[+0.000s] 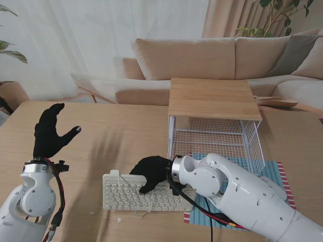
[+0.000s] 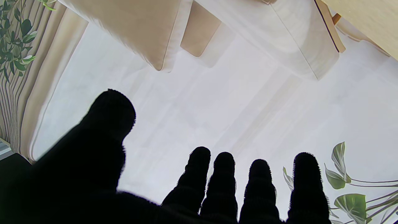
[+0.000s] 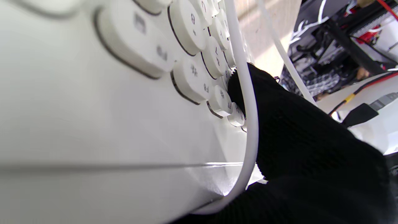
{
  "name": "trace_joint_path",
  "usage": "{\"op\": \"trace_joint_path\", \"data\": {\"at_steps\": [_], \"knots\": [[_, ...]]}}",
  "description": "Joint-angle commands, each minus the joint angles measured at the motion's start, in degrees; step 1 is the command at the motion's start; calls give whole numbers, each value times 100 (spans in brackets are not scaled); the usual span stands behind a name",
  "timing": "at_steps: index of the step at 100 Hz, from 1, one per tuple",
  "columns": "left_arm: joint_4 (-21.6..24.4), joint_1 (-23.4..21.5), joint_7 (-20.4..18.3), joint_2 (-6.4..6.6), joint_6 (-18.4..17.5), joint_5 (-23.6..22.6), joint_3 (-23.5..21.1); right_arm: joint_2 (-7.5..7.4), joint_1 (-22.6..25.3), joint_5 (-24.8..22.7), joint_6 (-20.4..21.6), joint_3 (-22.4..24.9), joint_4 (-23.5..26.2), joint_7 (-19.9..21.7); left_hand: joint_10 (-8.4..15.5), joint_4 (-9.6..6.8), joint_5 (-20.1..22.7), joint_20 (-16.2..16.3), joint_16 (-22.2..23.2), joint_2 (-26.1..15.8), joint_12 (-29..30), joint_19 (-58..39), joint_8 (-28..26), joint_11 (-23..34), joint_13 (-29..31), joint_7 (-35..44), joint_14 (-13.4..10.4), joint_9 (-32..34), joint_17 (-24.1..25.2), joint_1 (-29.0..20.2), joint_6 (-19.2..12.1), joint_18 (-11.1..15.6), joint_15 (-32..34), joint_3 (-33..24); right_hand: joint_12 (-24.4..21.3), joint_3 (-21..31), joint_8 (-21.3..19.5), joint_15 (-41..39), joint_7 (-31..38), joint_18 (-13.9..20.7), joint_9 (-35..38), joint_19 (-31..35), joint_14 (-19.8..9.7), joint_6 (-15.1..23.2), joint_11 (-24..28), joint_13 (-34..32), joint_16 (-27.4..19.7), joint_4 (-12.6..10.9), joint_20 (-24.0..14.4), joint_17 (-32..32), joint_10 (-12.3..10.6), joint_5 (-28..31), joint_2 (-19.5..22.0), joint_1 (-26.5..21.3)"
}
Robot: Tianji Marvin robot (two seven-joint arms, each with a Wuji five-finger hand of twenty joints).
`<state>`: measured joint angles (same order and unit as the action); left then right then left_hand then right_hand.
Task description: Unroll the mouse pad and set up the keyboard and mouse from the tabletop organizer
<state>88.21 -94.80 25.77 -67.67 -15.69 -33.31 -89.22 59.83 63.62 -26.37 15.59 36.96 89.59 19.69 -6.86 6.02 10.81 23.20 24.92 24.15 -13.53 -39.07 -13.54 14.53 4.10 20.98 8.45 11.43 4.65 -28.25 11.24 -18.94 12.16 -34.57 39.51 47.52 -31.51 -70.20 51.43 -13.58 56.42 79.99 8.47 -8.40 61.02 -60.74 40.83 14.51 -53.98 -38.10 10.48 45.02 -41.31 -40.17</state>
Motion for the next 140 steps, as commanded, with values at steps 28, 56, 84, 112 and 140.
{"op": "trace_joint_path", "data": {"at_steps": [28,56,84,112,140], "knots": [[35,-49,-13,-29,27,5,-45,107,-62,-560,-133,-114,-167,-217,-97,-171,22,37,-55,-109,3,112,9,92,6,-77,-36,1,44,-84,61,-26,-4,79,-309,542,321,474,-100,327,-815,-404,-213,1130,-455,626,-296,-283,373,531,-321,-747,476,-280],[35,-50,-13,-28,44,3,-40,189,9,-612,-726,-180,-292,-407,-92,-172,23,42,-51,-112,5,127,9,87,6,-80,-30,0,42,-85,62,-24,-11,74,-767,571,294,894,-497,302,-1111,-548,-155,916,-686,868,-562,-346,555,730,-290,-827,649,-244],[17,-39,36,-37,64,-6,-61,333,200,-339,-1410,-143,-361,-693,-95,-177,24,45,-47,-112,8,145,11,83,5,-87,-33,-1,40,-94,64,-22,-19,63,-1147,595,81,1705,-1847,243,-2044,-1045,39,476,-915,1727,-1044,-958,974,1429,-237,-1076,1120,213],[32,-48,44,-42,99,9,-68,377,293,-407,-1712,-126,-349,-852,-95,-177,25,52,-42,-103,7,151,11,84,4,-89,-31,1,38,-100,64,-22,-23,63,-1427,496,5,2072,-2211,265,-2553,-1293,135,304,-1043,2344,-1239,-990,1139,1949,-174,-1446,1267,246],[39,-51,32,-42,110,24,-69,450,395,-258,-2140,-131,-344,-979,-87,-177,32,55,-40,-107,10,164,21,80,5,-107,-37,1,38,-102,61,-16,-32,66,-1635,305,129,2745,-2477,249,-3162,-2091,239,120,-1365,3203,-1508,-983,1635,2731,-129,-1848,1326,455]]}}
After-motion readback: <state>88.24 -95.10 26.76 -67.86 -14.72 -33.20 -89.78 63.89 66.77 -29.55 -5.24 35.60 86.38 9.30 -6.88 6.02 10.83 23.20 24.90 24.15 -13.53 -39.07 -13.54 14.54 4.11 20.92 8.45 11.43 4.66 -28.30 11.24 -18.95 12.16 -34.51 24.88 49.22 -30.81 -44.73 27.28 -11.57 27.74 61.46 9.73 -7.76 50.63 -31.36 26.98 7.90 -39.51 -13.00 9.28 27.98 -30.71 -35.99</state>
